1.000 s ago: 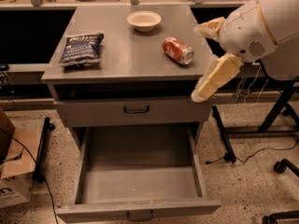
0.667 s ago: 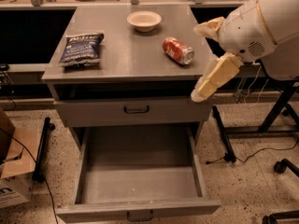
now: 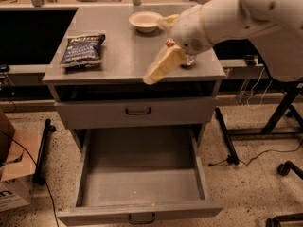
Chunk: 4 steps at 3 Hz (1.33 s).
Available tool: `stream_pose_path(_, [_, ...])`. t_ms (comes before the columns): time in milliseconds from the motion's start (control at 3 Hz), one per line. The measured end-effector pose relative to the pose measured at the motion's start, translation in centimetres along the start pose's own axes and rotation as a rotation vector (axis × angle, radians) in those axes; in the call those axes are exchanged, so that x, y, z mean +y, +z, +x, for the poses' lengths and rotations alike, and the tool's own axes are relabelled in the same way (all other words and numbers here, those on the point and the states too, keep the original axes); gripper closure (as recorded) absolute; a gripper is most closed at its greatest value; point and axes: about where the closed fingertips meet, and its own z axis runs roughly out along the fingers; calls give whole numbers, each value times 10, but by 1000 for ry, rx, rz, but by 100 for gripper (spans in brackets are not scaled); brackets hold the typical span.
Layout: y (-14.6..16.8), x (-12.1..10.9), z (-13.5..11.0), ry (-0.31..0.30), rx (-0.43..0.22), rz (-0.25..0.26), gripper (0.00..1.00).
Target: Place blue chip bag into middle drawer
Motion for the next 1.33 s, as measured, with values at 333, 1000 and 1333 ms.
stream_pose_path(333, [55, -24, -22, -27, -59, -36, 0])
stream_pose_path(1000, [160, -66, -37, -48, -116, -131, 0])
stream_pose_path(1333, [200, -87, -33, -25, -141, -156, 0])
